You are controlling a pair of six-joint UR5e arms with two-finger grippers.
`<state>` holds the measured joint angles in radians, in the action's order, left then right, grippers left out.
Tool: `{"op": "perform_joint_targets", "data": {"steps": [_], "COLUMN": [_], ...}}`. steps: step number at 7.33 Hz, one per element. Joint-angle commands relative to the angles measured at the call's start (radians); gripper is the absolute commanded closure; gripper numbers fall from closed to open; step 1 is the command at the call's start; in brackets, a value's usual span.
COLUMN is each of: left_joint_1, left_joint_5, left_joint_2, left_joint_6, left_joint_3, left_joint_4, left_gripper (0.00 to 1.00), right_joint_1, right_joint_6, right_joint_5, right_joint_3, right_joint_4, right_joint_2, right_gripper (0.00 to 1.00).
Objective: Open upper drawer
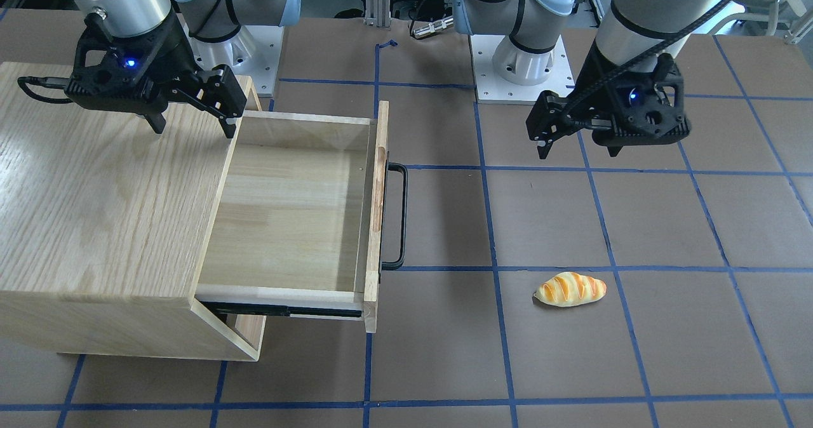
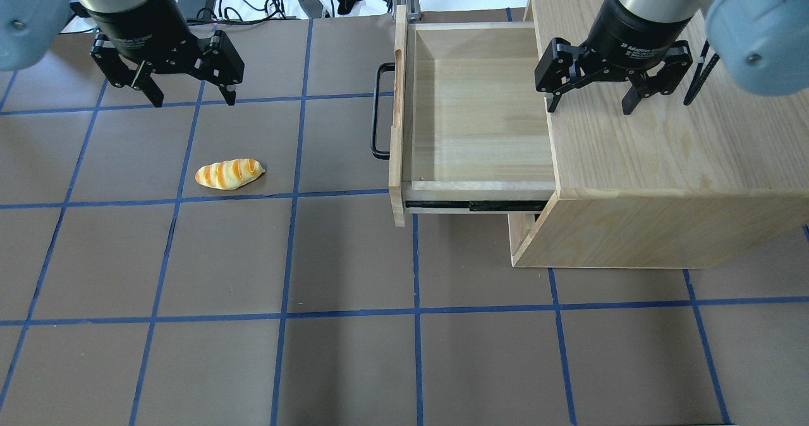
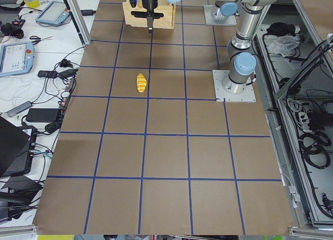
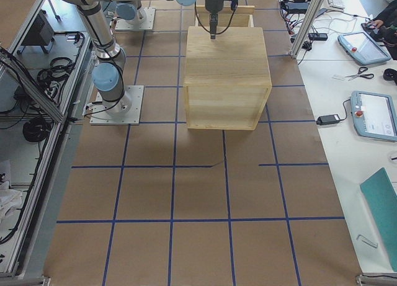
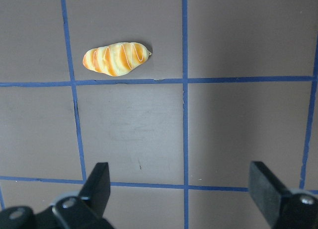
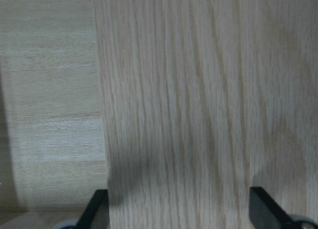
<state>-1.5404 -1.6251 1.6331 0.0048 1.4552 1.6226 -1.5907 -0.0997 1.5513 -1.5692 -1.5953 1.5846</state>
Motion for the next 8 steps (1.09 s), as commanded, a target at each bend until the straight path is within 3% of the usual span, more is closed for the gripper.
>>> {"op": "perform_joint_targets", "data": {"steps": [1,8], "left_joint_1": [0.019,0.016], "left_joint_5": [0.016,0.016], "left_joint_2": [-0.027,-0.047], "left_joint_6": [0.055,0.063], "left_joint_3": [0.002,0.037], "left_joint_4": [0.010,0.006], "left_gripper": [0.00,0.00], "right_joint_1": [0.000,0.000], "right_joint_6": [0.000,0.000], "right_joint_5": [0.001,0.001], "right_joint_3": [0.000,0.000], "right_joint_4": [0.000,0.000], "right_joint_2": [0.000,0.000], "right_gripper": [0.00,0.00]}}
